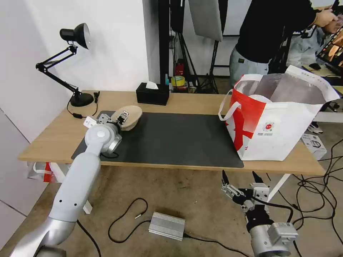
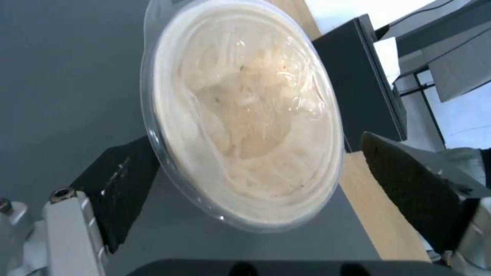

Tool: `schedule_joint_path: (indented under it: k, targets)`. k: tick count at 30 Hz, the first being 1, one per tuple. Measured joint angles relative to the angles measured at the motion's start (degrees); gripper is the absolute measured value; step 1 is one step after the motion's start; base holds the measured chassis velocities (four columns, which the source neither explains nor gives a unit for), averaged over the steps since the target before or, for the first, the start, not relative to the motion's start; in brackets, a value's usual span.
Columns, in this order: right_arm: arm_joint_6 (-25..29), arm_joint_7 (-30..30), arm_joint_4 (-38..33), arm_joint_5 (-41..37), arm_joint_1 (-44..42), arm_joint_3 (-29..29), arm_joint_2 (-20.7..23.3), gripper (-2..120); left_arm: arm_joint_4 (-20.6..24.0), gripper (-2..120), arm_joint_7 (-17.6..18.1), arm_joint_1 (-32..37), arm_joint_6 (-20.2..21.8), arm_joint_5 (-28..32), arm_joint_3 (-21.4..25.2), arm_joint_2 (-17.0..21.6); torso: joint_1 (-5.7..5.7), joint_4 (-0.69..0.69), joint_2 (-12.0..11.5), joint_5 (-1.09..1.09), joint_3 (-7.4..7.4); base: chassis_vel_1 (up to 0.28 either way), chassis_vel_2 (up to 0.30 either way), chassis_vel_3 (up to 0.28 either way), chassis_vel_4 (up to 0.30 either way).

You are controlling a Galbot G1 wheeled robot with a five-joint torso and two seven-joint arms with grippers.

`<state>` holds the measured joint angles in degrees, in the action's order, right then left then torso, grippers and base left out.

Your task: Pick up the trash from the table and place it into the takeout bag.

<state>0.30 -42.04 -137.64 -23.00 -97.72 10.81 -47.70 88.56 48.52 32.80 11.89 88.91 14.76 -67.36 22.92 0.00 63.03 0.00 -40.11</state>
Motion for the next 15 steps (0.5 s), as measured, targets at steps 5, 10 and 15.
schedule_joint_path:
  k: [5,10,15]
  targets:
    - [0.00,0.00,0.00,0.00,0.00,0.00,0.00,100,-0.22,100,-0.08,-0.16,-0.06,-0.12,0.01,0.03,0.00,0.00,0.00,0.00,0.00,0.000,0.000,0.000,0.000]
    - [0.00,0.00,0.00,0.00,0.00,0.00,0.00,100,-0.54,100,-0.19,-0.26,-0.07,-0.26,-0.01,-0.06,0.00,0.00,0.00,0.00,0.00,0.000,0.000,0.000,0.000]
    - [0.00,0.00,0.00,0.00,0.00,0.00,0.00,100,-1.23,100,-0.22,-0.64,-0.08,-0.40,-0.23,-0.28,0.00,0.00,0.00,0.00,0.00,0.000,0.000,0.000,0.000]
